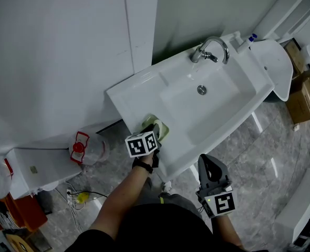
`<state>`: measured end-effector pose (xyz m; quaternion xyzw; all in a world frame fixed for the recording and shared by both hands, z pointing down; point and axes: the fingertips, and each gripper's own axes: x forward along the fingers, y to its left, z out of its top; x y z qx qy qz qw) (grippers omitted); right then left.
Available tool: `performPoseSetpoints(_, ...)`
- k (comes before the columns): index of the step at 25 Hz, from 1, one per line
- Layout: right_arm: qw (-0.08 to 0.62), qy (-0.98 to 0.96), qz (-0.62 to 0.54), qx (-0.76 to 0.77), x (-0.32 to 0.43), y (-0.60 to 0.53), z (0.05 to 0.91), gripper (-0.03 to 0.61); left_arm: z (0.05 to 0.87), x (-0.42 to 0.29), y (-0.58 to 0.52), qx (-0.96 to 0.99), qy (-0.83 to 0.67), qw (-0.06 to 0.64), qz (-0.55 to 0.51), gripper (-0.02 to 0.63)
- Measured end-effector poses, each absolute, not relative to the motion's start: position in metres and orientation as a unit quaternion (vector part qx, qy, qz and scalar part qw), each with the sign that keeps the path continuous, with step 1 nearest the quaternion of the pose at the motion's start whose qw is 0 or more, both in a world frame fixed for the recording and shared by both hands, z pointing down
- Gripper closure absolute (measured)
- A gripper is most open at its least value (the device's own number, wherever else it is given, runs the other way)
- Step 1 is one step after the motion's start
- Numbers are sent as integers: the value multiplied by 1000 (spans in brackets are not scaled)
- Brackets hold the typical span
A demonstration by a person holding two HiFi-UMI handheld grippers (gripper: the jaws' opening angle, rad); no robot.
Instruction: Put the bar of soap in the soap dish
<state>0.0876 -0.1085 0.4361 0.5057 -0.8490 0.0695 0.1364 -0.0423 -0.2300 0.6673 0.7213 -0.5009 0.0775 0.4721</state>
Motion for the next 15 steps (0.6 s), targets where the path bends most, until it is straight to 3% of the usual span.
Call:
performPoseSetpoints(9, 132, -850, 70, 506, 89, -109, 435, 566, 671, -41, -217, 745, -485, 439, 132, 541)
performPoseSetpoints(15, 128, -852, 68, 503, 89, -108, 434, 566, 676, -46, -214, 756, -487, 404, 167, 492)
